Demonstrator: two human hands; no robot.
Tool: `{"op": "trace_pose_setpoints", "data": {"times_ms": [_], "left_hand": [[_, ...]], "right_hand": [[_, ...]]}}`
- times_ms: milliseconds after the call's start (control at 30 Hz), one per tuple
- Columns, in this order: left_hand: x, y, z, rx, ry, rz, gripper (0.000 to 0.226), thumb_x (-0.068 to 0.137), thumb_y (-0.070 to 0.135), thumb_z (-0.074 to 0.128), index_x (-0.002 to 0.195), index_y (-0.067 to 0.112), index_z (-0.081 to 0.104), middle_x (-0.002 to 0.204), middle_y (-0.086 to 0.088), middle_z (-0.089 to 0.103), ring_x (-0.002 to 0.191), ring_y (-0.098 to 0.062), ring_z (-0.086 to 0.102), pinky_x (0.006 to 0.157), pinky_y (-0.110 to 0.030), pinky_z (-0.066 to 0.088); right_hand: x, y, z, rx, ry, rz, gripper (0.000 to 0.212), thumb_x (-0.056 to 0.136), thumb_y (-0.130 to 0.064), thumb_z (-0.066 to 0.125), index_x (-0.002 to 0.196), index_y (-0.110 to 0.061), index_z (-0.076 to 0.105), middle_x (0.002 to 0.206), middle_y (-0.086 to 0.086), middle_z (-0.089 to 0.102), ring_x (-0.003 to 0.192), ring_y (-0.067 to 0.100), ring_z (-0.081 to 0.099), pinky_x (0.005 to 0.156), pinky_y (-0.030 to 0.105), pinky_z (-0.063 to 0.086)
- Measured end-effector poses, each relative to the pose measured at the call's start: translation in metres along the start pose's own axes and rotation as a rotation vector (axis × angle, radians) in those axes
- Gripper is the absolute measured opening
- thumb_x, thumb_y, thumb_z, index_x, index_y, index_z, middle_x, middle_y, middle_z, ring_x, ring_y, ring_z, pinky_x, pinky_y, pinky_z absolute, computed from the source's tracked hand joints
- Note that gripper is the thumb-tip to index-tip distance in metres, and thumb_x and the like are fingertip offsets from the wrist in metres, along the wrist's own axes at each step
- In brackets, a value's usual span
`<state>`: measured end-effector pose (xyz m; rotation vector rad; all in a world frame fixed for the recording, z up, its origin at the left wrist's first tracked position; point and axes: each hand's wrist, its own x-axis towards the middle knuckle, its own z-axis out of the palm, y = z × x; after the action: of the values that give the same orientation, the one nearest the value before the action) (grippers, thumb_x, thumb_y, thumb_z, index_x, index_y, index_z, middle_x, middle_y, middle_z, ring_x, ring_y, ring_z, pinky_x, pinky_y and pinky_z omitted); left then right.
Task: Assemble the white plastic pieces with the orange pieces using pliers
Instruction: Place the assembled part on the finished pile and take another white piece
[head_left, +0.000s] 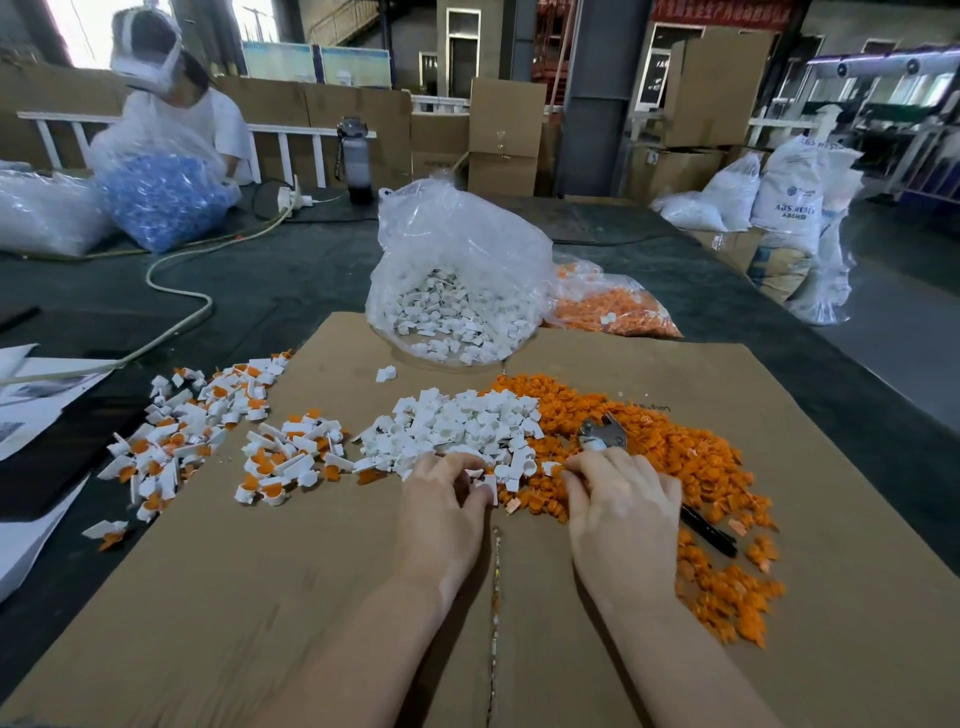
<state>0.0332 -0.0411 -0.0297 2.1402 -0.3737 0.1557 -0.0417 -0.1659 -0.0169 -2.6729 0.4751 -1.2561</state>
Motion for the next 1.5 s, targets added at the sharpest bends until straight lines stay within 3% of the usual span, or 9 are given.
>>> {"op": "trace_pose_setpoints", "data": {"times_ms": [100, 233, 467, 600, 667, 933, 1200, 1400, 1500], "left_hand": [[0.001, -0.002, 0.0, 0.044, -0.047, 0.056, 0.021, 0.086, 0.013, 0.064, 0.105, 0.02, 0.069, 0.092, 0.009, 0.046, 0.084, -0.002, 0.043, 0.07, -0.002, 0.029], [-0.001, -0.002, -0.003, 0.003, -0.034, 0.073, 0.011, 0.084, 0.015, 0.067, 0.084, 0.026, 0.065, 0.083, 0.017, 0.047, 0.077, 0.001, 0.045, 0.069, 0.001, 0.031], [-0.004, 0.009, 0.008, -0.13, -0.145, 0.034, 0.027, 0.084, 0.019, 0.067, 0.068, 0.036, 0.053, 0.072, 0.014, 0.058, 0.071, 0.001, 0.053, 0.06, -0.005, 0.037], [-0.006, 0.009, 0.01, -0.151, -0.154, 0.102, 0.026, 0.085, 0.015, 0.065, 0.081, 0.041, 0.06, 0.08, 0.019, 0.058, 0.079, 0.004, 0.054, 0.068, -0.002, 0.037], [-0.005, 0.007, 0.008, -0.135, -0.15, 0.153, 0.016, 0.085, 0.014, 0.065, 0.09, 0.029, 0.069, 0.082, 0.019, 0.054, 0.082, 0.007, 0.051, 0.071, 0.0, 0.034], [-0.008, 0.006, 0.003, -0.184, -0.166, 0.073, 0.016, 0.085, 0.016, 0.064, 0.08, 0.031, 0.066, 0.09, 0.011, 0.063, 0.089, -0.001, 0.054, 0.076, -0.004, 0.037], [-0.007, 0.007, 0.003, -0.277, -0.176, -0.046, 0.018, 0.08, 0.014, 0.071, 0.088, 0.027, 0.062, 0.075, 0.007, 0.06, 0.071, -0.003, 0.056, 0.061, -0.004, 0.039], [-0.008, 0.007, 0.004, -0.275, -0.168, -0.017, 0.017, 0.083, 0.019, 0.067, 0.074, 0.03, 0.058, 0.069, 0.007, 0.063, 0.064, 0.002, 0.057, 0.058, -0.007, 0.04], [-0.008, 0.005, 0.005, -0.287, -0.175, -0.017, 0.013, 0.087, 0.022, 0.062, 0.077, 0.026, 0.057, 0.071, 0.003, 0.065, 0.069, -0.008, 0.059, 0.058, -0.01, 0.04]], "right_hand": [[-0.009, -0.007, 0.007, 0.061, -0.029, -0.008, 0.014, 0.068, -0.009, 0.081, 0.072, -0.014, 0.068, 0.07, -0.002, 0.063, 0.066, 0.022, 0.06, 0.066, 0.035, 0.042], [-0.015, -0.006, 0.01, 0.119, -0.023, 0.012, 0.015, 0.068, -0.007, 0.082, 0.071, -0.013, 0.068, 0.07, -0.002, 0.064, 0.067, 0.023, 0.061, 0.064, 0.035, 0.043], [-0.016, -0.006, 0.01, 0.131, -0.044, 0.037, 0.012, 0.07, -0.007, 0.079, 0.072, -0.011, 0.068, 0.068, 0.001, 0.063, 0.066, 0.024, 0.061, 0.06, 0.038, 0.046], [-0.018, -0.006, 0.009, 0.152, -0.084, 0.054, 0.011, 0.075, -0.006, 0.076, 0.074, -0.01, 0.065, 0.069, 0.001, 0.063, 0.066, 0.023, 0.061, 0.059, 0.039, 0.048], [-0.018, -0.006, 0.009, 0.158, -0.102, 0.055, 0.01, 0.076, -0.006, 0.074, 0.075, -0.01, 0.065, 0.07, 0.001, 0.064, 0.066, 0.023, 0.06, 0.06, 0.039, 0.049], [-0.018, -0.006, 0.007, 0.215, -0.075, 0.066, 0.013, 0.073, -0.002, 0.076, 0.073, -0.009, 0.065, 0.067, 0.0, 0.063, 0.064, 0.022, 0.06, 0.057, 0.038, 0.051], [-0.019, -0.006, 0.004, 0.327, -0.09, 0.133, 0.007, 0.078, -0.007, 0.073, 0.078, -0.011, 0.068, 0.073, -0.003, 0.065, 0.071, 0.016, 0.061, 0.065, 0.031, 0.05], [-0.018, -0.007, 0.004, 0.351, -0.152, 0.139, 0.007, 0.083, -0.014, 0.069, 0.076, -0.013, 0.065, 0.072, -0.006, 0.062, 0.072, 0.015, 0.057, 0.065, 0.031, 0.048], [-0.018, -0.007, 0.004, 0.356, -0.151, 0.114, 0.008, 0.082, -0.013, 0.069, 0.076, -0.013, 0.065, 0.071, -0.005, 0.062, 0.068, 0.015, 0.057, 0.065, 0.031, 0.049]]}}
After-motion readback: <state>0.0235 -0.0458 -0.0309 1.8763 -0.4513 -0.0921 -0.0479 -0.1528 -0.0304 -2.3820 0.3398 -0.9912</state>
